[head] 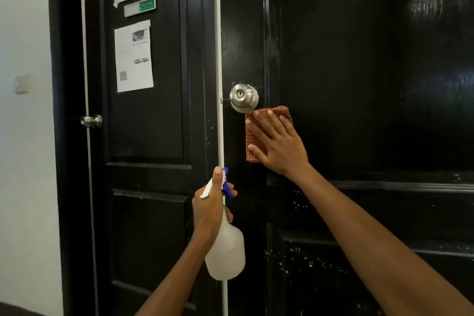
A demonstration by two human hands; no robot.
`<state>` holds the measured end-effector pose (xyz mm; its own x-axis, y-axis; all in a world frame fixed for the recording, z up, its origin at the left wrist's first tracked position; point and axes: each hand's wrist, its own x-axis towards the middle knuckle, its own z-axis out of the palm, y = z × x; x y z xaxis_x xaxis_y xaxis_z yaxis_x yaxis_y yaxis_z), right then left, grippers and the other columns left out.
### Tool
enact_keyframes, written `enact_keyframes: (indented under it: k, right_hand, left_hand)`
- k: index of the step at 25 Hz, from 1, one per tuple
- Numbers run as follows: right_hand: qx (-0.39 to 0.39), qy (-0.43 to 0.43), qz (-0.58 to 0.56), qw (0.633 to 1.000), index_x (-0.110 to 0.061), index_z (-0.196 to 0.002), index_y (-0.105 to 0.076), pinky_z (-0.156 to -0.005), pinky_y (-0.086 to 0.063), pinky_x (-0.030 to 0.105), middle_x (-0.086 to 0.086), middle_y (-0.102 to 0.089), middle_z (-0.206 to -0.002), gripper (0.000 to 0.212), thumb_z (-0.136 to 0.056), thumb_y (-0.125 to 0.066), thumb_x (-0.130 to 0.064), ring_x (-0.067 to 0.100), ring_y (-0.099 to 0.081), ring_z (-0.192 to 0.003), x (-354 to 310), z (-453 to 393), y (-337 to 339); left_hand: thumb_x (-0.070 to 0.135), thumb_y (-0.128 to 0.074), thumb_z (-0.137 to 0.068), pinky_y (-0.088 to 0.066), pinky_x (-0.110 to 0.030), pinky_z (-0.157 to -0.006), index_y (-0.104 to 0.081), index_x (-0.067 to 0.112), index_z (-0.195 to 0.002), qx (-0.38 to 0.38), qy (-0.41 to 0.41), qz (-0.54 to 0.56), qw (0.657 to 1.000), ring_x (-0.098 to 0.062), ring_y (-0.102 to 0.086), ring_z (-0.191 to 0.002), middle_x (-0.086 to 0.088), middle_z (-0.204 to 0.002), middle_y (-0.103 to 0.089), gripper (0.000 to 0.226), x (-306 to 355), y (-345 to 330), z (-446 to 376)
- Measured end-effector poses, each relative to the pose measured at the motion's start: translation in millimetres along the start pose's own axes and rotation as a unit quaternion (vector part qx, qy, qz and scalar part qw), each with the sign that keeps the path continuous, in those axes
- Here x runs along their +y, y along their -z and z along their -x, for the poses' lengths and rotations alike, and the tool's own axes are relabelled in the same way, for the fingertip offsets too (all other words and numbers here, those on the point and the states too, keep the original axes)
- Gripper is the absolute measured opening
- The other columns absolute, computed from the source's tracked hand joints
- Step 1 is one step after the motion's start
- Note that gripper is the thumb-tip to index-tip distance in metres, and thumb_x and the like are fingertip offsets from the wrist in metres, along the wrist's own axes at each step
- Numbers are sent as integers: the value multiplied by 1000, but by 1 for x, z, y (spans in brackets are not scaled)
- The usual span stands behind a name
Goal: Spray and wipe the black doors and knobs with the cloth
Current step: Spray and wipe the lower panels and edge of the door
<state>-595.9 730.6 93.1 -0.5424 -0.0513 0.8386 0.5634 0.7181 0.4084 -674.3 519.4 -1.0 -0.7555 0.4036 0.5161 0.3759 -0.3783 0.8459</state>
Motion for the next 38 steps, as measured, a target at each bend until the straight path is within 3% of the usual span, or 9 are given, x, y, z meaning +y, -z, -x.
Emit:
enact_keyframes:
  k: [6, 13, 17, 19, 25, 30, 33, 35, 38]
  right_hand:
    - [29, -124, -14, 992, -23, -166, -15, -129, -5, 52, 3, -6, -174, 71, -106, -26, -60, 29, -3, -160, 34, -30, 24]
    - [-9, -111, -23, 994, -14, -166, -10, -128, 0, 55, 8, 4, -174, 75, -107, -29, -56, 33, 4, -160, -27, 87, -30]
    - [-36, -65, -4, 997, -19, -166, -12, -128, 4, 51, 9, -6, -173, 76, -103, -36, -54, 34, -8, -159, -48, 165, -49]
    - [-50, -69, -8, 996, -20, -166, -12, -128, 4, 51, 8, -9, -173, 74, -104, -35, -53, 33, -10, -159, -50, 168, -48]
    - [-39, -104, -32, 993, -18, -166, -2, -128, 4, 51, 8, 7, -174, 70, -109, -26, -50, 31, 8, -160, -68, 118, -47]
    - [-35, -46, -50, 997, -19, -166, 1, -128, 6, 52, 7, 9, -174, 71, -110, -30, -49, 31, 10, -159, -100, 76, -52]
    - [-84, 68, -45, 993, -19, -166, 2, -127, 10, 52, 7, 15, -173, 72, -110, -31, -49, 30, 16, -159, -124, 124, -75]
    - [-106, 132, -28, 985, -21, -166, 0, -129, 4, 51, 5, 15, -173, 70, -110, -30, -49, 27, 16, -159, -130, 175, -90]
    - [-89, 85, -31, 992, -24, -167, -3, -128, 3, 47, 2, 10, -174, 68, -109, -27, -53, 24, 11, -160, -97, 195, -77]
  left_hand:
    - [59, -42, -97, -50, -28, -43, -71, 8, -90, -23, 8, 0, 1000, -27, -60, -48, -5, -81, -75, 59, -9, -14, 4]
    - [57, -45, -97, -49, -26, -41, -71, 7, -92, -26, 17, 5, 1000, -26, -60, -46, -7, -81, -75, 56, -23, -18, 11]
    - [57, -44, -95, -48, -25, -41, -71, 8, -93, -28, 28, 10, 999, -21, -59, -44, -7, -81, -75, 55, -27, -17, 23]
    - [57, -44, -96, -48, -24, -41, -71, 8, -93, -27, 33, 3, 999, -21, -59, -44, -6, -81, -75, 56, -29, -14, 28]
    - [57, -42, -96, -50, -23, -43, -71, 9, -92, -3, 27, -21, 999, -19, -63, -48, -5, -81, -75, 56, -34, 13, 28]
    - [62, -42, -94, -53, -29, -52, -72, 13, -85, 14, 58, -55, 997, -29, -66, -60, -4, -78, -75, 58, -55, 34, 34]
    - [62, -42, -95, -52, -30, -49, -71, 12, -87, 9, 61, -47, 997, -29, -62, -55, -8, -77, -74, 58, -64, 36, 39]
    - [62, -42, -94, -51, -29, -47, -71, 9, -89, -5, 49, -45, 998, -28, -60, -53, -12, -78, -73, 60, -64, 32, 38]
    - [60, -42, -93, -50, -27, -44, -71, 10, -92, -24, 43, -39, 998, -24, -60, -49, -7, -81, -75, 58, -65, 15, 44]
